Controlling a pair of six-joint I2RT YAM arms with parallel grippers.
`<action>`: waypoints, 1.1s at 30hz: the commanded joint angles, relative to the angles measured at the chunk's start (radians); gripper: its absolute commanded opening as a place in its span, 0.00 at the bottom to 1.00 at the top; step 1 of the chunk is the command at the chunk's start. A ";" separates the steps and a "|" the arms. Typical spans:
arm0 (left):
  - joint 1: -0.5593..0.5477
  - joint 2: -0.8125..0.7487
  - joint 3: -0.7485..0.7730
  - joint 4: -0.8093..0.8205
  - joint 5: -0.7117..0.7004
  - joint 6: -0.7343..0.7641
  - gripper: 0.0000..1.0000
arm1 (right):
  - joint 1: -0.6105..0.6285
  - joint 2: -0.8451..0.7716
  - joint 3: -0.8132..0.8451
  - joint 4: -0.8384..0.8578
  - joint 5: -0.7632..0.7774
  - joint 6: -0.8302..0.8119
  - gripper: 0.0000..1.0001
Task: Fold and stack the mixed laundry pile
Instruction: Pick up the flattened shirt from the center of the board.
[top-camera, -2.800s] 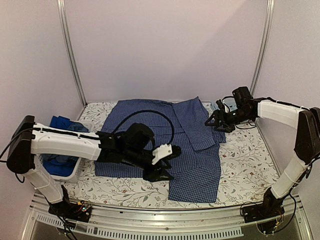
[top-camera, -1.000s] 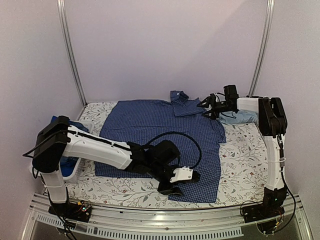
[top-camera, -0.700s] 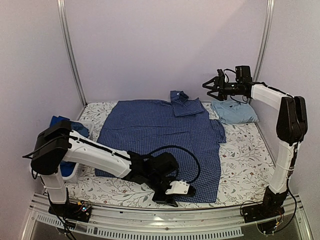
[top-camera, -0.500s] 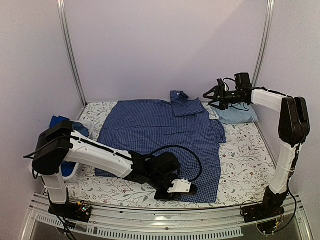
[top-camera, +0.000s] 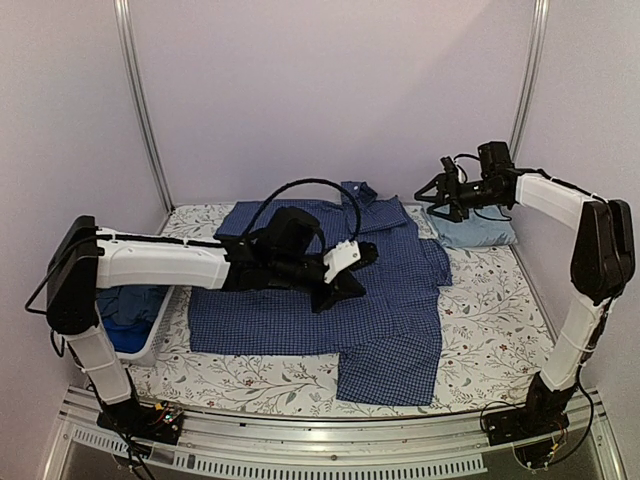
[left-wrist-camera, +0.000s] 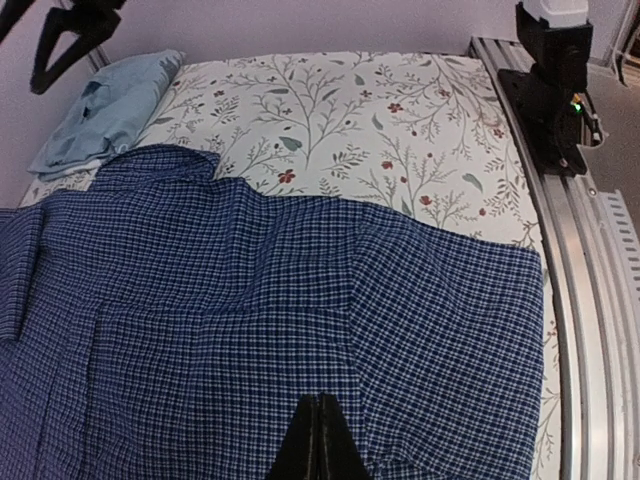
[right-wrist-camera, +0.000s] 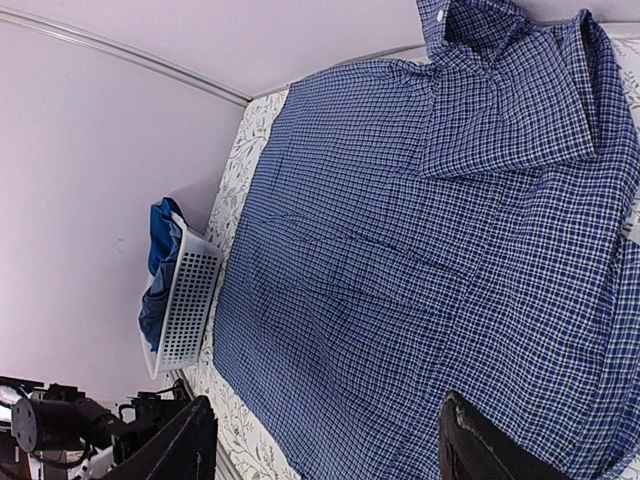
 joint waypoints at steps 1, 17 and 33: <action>0.065 0.027 0.025 -0.011 0.190 -0.041 0.03 | -0.011 -0.061 0.006 -0.129 0.013 -0.066 0.75; -0.244 0.068 -0.155 -0.091 0.071 0.181 0.61 | -0.013 -0.269 -0.298 -0.167 0.021 -0.081 0.75; -0.189 0.107 -0.083 0.011 -0.042 0.089 0.00 | 0.026 -0.493 -0.716 -0.299 0.054 0.029 0.63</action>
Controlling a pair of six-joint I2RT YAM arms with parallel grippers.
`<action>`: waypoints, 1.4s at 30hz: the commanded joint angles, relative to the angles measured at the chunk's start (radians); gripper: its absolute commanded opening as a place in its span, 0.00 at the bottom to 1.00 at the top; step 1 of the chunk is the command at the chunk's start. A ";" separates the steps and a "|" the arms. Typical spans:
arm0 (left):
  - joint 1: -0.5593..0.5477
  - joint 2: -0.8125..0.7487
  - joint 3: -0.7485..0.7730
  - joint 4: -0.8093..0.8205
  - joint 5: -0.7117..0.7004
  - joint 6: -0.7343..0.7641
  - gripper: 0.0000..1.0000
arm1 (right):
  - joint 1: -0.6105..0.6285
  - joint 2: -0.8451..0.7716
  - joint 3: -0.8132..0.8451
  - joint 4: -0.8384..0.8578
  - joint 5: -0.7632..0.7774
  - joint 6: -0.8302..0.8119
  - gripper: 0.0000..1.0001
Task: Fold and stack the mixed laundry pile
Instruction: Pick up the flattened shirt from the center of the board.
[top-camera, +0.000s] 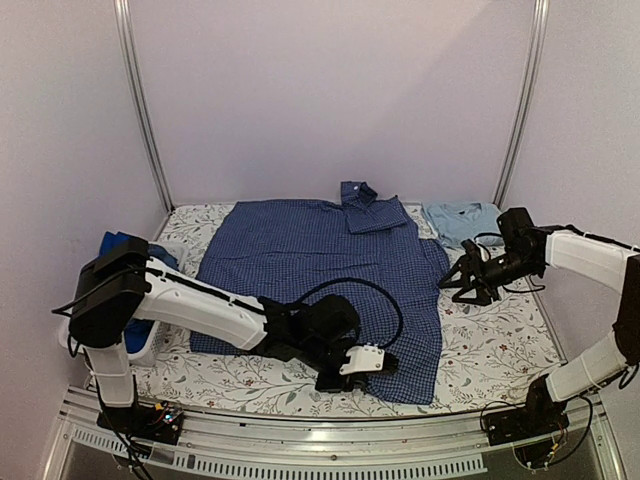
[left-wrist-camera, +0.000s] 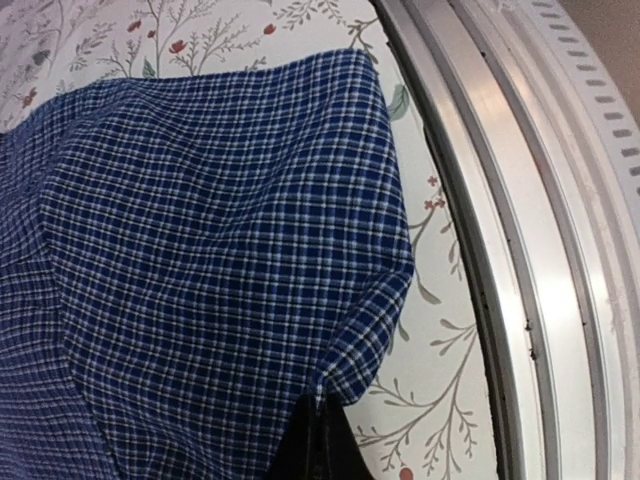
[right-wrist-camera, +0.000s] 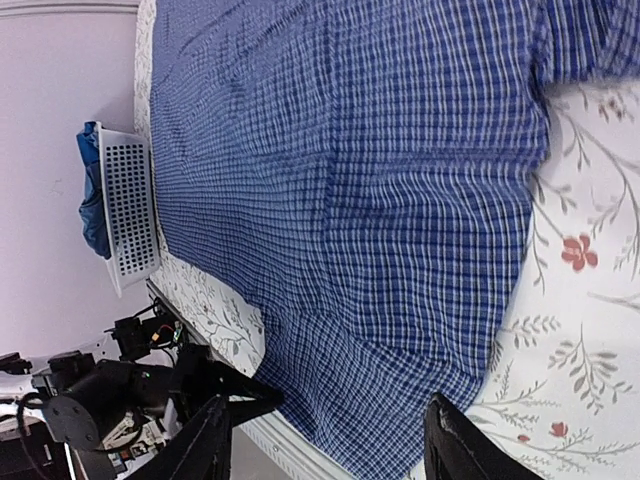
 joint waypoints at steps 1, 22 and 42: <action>0.045 -0.071 -0.001 0.073 0.026 -0.049 0.00 | 0.049 -0.084 -0.153 -0.078 -0.017 0.065 0.63; 0.094 -0.185 -0.087 0.179 0.012 -0.146 0.00 | 0.355 -0.128 -0.432 0.068 -0.013 0.423 0.67; 0.138 -0.331 -0.157 0.082 -0.071 -0.364 0.38 | 0.345 -0.126 -0.388 0.308 0.008 0.632 0.00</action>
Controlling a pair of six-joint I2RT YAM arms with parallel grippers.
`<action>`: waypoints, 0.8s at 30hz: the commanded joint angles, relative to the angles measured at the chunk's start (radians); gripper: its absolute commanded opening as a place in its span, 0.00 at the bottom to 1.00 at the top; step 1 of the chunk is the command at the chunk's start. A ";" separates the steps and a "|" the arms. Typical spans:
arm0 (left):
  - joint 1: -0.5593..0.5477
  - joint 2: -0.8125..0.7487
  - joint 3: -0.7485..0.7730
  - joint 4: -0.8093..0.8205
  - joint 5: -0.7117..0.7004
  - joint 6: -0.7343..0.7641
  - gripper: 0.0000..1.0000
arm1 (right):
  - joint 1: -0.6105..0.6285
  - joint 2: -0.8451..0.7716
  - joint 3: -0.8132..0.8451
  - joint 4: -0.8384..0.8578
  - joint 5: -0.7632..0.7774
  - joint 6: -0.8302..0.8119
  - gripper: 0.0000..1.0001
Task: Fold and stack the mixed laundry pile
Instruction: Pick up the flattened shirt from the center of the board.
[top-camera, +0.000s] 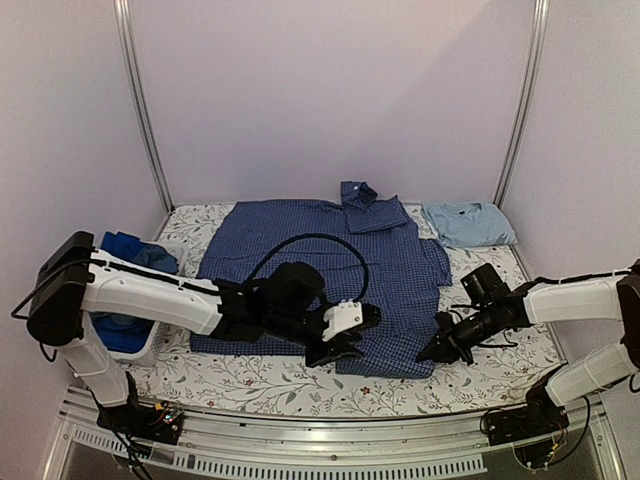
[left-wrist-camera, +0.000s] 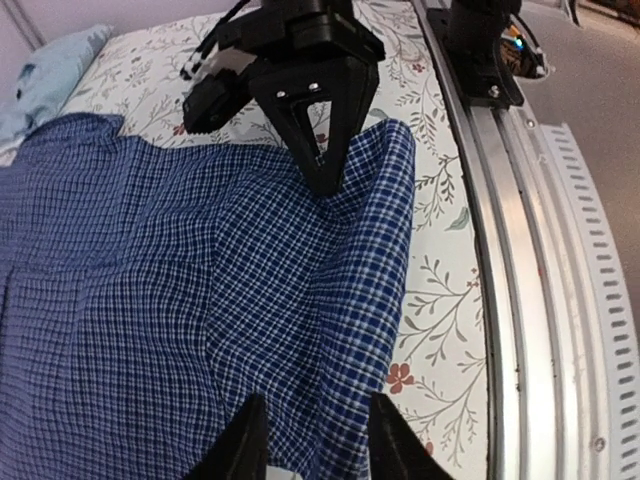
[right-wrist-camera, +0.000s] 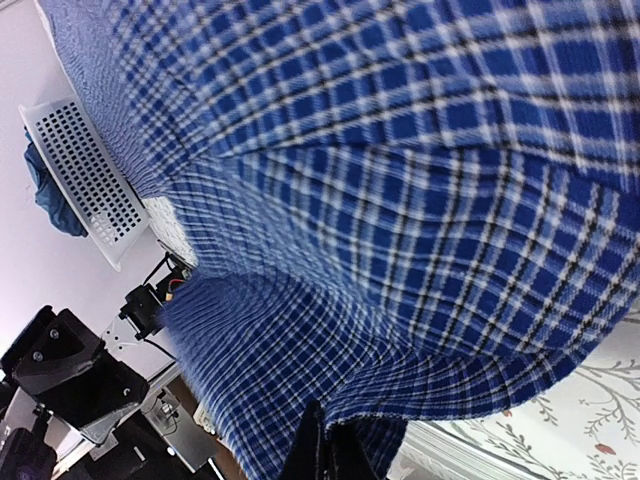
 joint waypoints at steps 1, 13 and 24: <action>0.093 -0.135 -0.040 -0.130 -0.060 -0.290 0.42 | -0.023 -0.081 0.044 -0.081 0.056 -0.023 0.00; 0.313 -0.627 -0.250 -0.745 -0.258 -1.246 0.30 | -0.099 -0.180 0.008 -0.162 0.056 -0.089 0.00; 0.432 -0.566 -0.368 -0.988 -0.372 -1.539 0.33 | -0.100 -0.067 0.105 -0.201 0.057 -0.200 0.00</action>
